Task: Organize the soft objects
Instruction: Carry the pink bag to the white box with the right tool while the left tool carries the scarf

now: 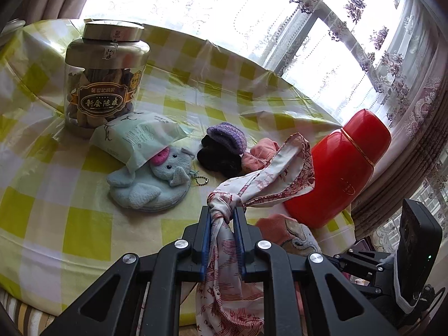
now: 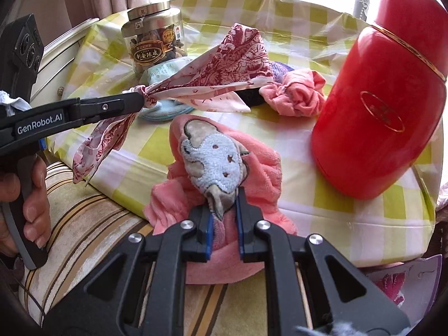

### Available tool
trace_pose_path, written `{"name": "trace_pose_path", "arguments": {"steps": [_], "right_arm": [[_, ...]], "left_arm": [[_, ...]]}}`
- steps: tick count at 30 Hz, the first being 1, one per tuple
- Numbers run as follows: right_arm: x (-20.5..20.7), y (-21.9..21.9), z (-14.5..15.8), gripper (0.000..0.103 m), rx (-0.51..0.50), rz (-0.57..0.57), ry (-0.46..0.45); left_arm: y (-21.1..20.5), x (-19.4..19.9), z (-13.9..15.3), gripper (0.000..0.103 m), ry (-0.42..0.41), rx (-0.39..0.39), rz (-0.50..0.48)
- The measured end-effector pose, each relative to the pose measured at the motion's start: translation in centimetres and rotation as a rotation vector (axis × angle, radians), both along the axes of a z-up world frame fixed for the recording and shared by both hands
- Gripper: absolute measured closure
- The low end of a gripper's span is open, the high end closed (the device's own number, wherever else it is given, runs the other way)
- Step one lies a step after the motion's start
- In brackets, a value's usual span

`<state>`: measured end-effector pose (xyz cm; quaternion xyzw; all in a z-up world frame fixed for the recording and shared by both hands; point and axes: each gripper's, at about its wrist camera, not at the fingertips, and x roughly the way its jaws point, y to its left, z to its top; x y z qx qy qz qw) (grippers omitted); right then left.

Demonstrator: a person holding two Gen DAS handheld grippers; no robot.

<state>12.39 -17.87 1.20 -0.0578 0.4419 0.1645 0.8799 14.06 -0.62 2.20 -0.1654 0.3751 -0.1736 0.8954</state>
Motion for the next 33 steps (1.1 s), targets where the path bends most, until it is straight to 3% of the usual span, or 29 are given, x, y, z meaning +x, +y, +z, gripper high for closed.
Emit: {"name": "trace_pose_path", "arguments": {"steps": [16,33], "right_arm": [[-5.3,-10.0,1.3,0.087,0.071,-0.2,-0.002],[-12.4,-26.3,2.5,0.087,0.104,-0.551,-0.049]], "left_arm": [[-7.6,-3.2,1.8,0.087,-0.02,0.023,-0.166],[-20.4,-6.5,2.6,0.086,-0.011,0.056,-0.425]]}}
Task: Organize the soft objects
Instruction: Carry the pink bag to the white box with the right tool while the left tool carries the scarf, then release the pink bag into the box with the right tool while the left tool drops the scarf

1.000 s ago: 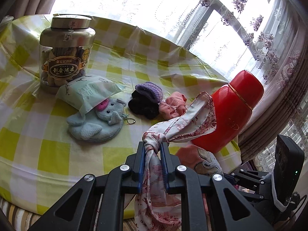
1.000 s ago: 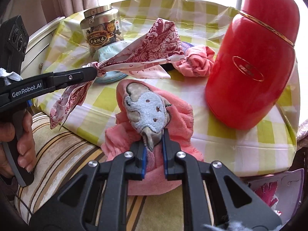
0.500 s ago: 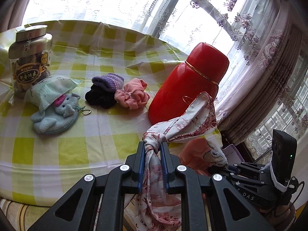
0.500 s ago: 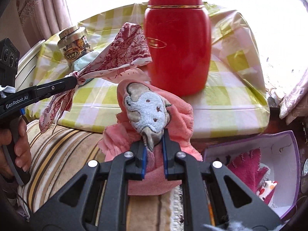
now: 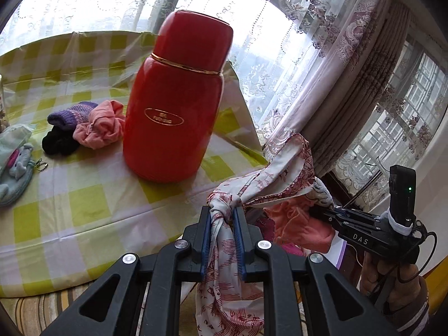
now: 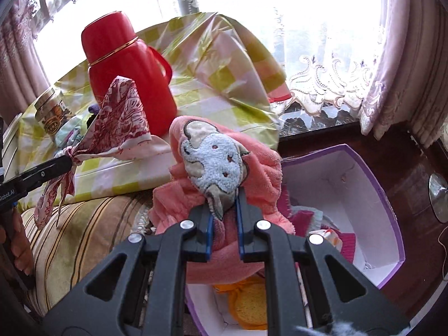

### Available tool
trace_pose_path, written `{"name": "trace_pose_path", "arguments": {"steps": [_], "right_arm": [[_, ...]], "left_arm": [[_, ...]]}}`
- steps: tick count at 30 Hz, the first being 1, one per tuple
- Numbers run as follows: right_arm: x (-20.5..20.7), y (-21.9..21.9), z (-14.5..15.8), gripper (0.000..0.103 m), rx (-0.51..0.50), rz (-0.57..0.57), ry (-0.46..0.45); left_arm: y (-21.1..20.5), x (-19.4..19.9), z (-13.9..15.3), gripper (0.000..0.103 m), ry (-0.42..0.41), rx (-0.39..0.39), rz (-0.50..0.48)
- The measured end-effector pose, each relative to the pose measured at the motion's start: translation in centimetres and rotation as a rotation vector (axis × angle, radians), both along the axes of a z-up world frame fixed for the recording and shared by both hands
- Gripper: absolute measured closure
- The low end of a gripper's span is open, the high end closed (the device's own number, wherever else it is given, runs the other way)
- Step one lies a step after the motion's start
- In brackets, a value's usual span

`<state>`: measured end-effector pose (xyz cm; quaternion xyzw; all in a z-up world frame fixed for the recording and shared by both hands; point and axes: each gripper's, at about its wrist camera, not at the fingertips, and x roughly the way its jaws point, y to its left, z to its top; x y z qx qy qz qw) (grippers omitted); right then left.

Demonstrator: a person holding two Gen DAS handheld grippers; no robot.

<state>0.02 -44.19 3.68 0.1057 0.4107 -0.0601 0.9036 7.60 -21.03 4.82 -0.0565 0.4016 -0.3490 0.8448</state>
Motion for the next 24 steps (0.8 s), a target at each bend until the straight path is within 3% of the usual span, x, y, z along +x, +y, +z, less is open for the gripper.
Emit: {"name": "trace_pose_path", "arguments": {"steps": [14,18,24], "right_arm": [[-2.6,-7.6,1.8,0.087,-0.043,-0.222,-0.07],[-2.8,-8.4,1.9,0.085,-0.054,-0.252,-0.073],[-2.7,-8.9,1.2,0.083,-0.046,-0.268,-0.048]], "left_arm": [[-10.2,-1.3,0.2,0.082,0.019,0.014,-0.153],[-11.9,-1.2,-0.5,0.05,0.04,0.038,-0.172],[-11.1,-0.7,-1.0,0.048,0.061,0.034,-0.167]]}}
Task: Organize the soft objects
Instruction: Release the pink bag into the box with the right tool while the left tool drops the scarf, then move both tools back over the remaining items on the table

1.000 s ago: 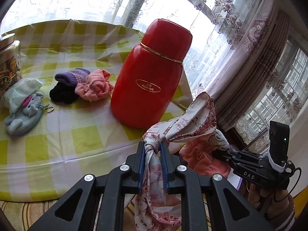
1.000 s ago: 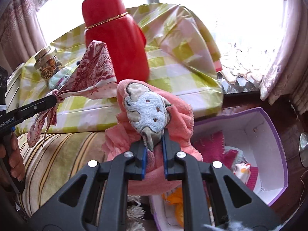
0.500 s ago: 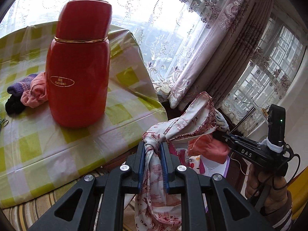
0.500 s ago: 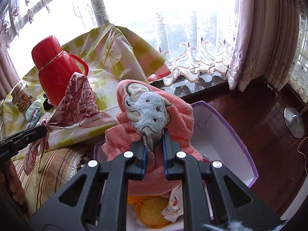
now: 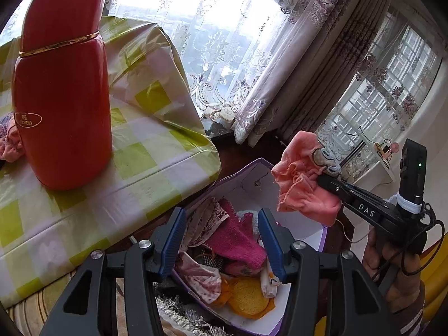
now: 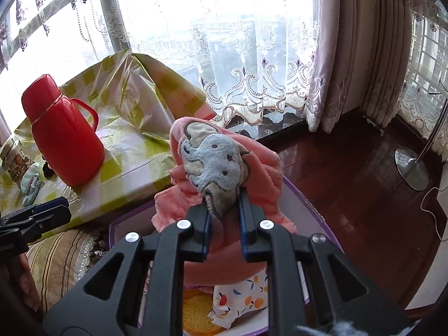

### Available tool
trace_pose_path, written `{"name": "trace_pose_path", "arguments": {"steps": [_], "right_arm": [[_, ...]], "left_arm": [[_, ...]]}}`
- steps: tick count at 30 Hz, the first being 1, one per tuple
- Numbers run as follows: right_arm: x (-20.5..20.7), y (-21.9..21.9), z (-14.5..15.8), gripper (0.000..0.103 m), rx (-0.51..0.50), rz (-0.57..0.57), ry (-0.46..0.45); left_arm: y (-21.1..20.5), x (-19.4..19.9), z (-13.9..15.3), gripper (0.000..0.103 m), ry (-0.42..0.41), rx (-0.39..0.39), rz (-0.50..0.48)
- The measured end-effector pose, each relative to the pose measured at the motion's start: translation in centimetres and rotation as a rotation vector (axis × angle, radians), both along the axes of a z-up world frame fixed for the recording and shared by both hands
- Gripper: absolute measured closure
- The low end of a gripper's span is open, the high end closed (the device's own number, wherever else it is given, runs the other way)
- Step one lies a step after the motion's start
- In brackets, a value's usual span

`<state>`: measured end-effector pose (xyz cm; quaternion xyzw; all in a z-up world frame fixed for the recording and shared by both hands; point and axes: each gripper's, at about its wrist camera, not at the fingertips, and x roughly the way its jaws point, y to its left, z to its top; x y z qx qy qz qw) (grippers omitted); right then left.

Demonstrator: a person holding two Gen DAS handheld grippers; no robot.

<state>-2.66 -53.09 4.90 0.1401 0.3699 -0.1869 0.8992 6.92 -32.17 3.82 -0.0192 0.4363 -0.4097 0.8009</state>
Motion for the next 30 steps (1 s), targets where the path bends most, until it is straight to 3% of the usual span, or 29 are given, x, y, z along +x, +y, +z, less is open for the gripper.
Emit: {"name": "trace_pose_path", "arguments": {"steps": [2,3,5,6,17,30], "right_arm": [[0.0,0.3,0.0,0.079,0.001,0.011,0.0],[0.1,0.4,0.1,0.071,0.0,0.018,0.002],[0.2,0.8,0.3,0.042,-0.007,0.029,0.006],[0.2,1.0,0.4,0.04,-0.019,0.03,0.002],[1.0,4.0,1.4,0.039,-0.034,0.114,0.007],[4.3,13.9,2.1,0.039,-0.023,0.348,0.001]], "left_arm": [[0.2,0.0,0.1,0.048,-0.006,-0.001,0.007],[0.5,0.0,0.3,0.048,-0.011,-0.001,0.012],[1.1,0.1,0.5,0.048,-0.022,-0.003,0.021],[1.4,0.2,0.6,0.048,-0.026,-0.003,0.026],[9.2,1.5,0.7,0.048,-0.038,-0.008,0.168],[21.0,4.3,1.0,0.048,-0.059,-0.008,0.407]]}}
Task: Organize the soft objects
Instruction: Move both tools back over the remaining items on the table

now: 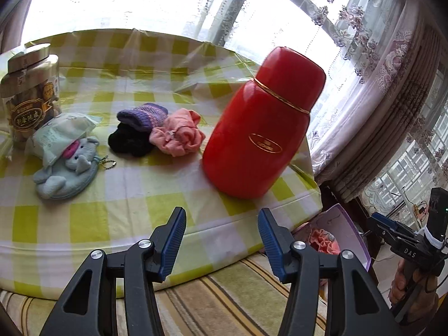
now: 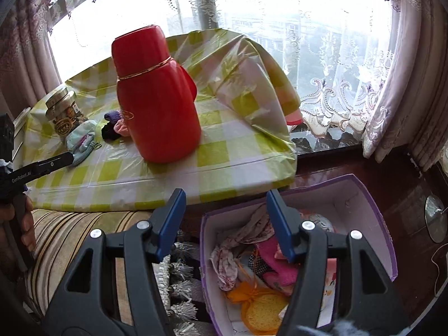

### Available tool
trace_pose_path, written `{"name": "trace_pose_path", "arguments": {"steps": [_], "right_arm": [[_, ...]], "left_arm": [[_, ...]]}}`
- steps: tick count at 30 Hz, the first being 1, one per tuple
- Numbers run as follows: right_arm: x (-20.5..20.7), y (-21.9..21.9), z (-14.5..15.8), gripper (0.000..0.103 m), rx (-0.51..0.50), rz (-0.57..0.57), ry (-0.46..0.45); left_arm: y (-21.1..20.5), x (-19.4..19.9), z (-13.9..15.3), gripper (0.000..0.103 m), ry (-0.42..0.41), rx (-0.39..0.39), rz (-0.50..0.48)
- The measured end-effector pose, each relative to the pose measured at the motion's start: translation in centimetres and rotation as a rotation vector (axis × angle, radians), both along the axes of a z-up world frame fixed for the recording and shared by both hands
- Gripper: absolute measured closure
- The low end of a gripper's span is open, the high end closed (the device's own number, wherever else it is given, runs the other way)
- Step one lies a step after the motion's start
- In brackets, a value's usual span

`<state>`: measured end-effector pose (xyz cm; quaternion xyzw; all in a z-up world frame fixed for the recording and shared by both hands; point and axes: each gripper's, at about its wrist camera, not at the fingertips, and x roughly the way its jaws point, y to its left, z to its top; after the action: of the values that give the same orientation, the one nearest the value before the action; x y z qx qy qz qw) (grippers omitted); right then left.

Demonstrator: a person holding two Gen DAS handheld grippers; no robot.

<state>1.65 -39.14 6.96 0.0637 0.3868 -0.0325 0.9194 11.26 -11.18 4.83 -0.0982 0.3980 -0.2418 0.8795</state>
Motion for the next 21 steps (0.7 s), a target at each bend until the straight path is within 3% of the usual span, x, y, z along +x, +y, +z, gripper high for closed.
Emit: {"name": "trace_pose_path", "arguments": {"steps": [16,21], "right_arm": [[3.4,10.1,-0.6,0.039,0.005,0.226,0.03],[4.7,12.1,-0.7,0.039,0.01,0.258,0.032]], "left_arm": [[11.7,6.5,1.6,0.048,-0.121,0.066,0.173],[14.4,9.1,1.2,0.039,-0.157,0.067,0.179]]}}
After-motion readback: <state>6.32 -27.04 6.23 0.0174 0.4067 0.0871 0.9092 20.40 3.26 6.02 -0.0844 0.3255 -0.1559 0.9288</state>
